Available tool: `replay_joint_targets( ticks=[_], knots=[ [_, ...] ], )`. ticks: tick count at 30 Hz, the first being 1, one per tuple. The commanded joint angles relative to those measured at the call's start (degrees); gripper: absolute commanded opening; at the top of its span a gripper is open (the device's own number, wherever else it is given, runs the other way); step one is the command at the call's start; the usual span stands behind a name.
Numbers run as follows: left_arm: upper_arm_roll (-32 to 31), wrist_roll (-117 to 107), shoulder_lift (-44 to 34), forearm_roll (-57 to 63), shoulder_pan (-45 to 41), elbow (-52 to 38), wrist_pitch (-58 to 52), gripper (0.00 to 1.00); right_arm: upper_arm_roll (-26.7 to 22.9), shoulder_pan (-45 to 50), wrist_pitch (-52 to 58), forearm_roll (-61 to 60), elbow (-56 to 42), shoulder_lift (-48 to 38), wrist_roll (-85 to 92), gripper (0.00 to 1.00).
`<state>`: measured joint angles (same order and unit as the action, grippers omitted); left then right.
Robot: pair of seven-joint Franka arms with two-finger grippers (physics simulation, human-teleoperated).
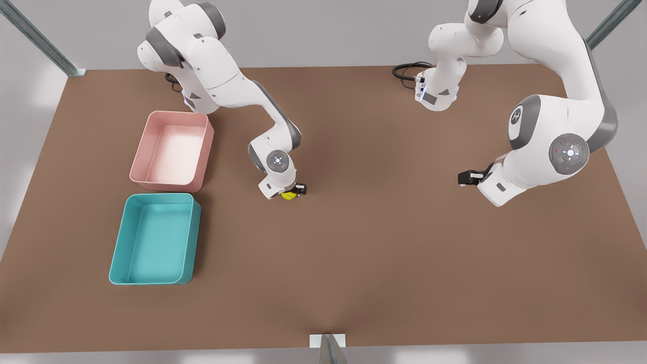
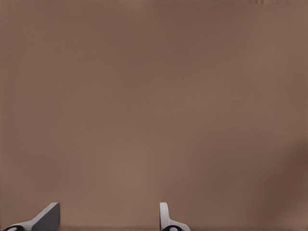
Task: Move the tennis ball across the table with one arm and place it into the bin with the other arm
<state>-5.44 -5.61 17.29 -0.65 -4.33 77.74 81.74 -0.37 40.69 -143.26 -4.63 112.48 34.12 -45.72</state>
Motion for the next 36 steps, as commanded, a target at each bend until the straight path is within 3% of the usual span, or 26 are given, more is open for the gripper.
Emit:
replay_joint_targets(
  ticks=[1,3,4,10,15,16,19,20,22,26,27,29,33,36],
  knots=[
    [0.0,-1.1,-0.1,0.0,0.0,0.0,-0.1,1.00,0.0,0.2,-1.1,0.0,-0.1,0.0,-1.8,0.91],
    [0.0,-1.1,-0.1,0.0,0.0,-0.4,-0.8,1.00,0.0,0.2,-1.1,0.0,-0.2,-0.1,-1.7,0.69],
    [0.0,-1.2,-0.1,0.0,0.0,-0.4,-0.8,1.00,0.0,0.2,-1.1,0.0,-0.2,-0.2,-1.7,0.64],
    [0.2,-0.4,-0.1,0.4,3.1,-0.4,-1.5,1.00,-0.1,-4.8,-0.1,-0.1,-2.6,-5.3,4.2,0.62],
    [0.0,-0.5,-1.1,0.4,3.9,-0.4,-4.1,1.00,-0.9,-26.1,6.8,4.9,-8.9,-9.1,45.5,0.63],
    [-0.1,-0.5,-2.1,0.3,3.9,-0.4,-4.4,1.00,-0.9,-32.9,8.3,4.9,-10.7,-8.5,58.4,0.63],
    [0.3,-0.4,-2.1,0.4,4.9,-1.7,-4.3,1.00,-0.9,-43.9,8.6,4.9,-13.0,-5.0,74.3,0.63],
    [0.2,-0.2,-2.1,0.6,5.1,-1.7,-4.2,1.00,-0.9,-44.4,8.6,4.9,-14.1,-3.4,73.7,0.64],
    [0.2,0.4,-2.1,1.3,5.1,-1.6,-4.4,1.00,-0.8,-44.1,8.4,4.4,-15.5,-0.8,73.4,1.00],
    [0.0,0.6,-1.2,1.3,5.0,-1.2,-3.7,1.00,-0.5,-44.0,9.1,4.1,-16.0,-1.1,70.4,1.00],
    [0.0,0.6,-1.1,1.3,4.9,-1.0,-3.9,1.00,-0.3,-43.9,14.0,3.2,-17.6,-1.9,69.7,1.00],
    [-0.1,0.6,-1.1,1.2,4.6,0.6,-3.3,1.00,-0.3,-43.8,36.4,0.8,-27.7,-3.5,59.9,1.00],
    [-0.1,0.7,-1.4,1.2,4.9,0.6,-3.0,1.00,-0.5,-43.7,53.6,1.3,-27.3,-20.4,42.6,1.00],
    [-0.5,0.7,-1.5,1.3,4.7,0.7,-4.0,1.00,-0.8,-44.1,57.0,2.5,-26.3,-26.4,42.0,1.00]
  ],
)
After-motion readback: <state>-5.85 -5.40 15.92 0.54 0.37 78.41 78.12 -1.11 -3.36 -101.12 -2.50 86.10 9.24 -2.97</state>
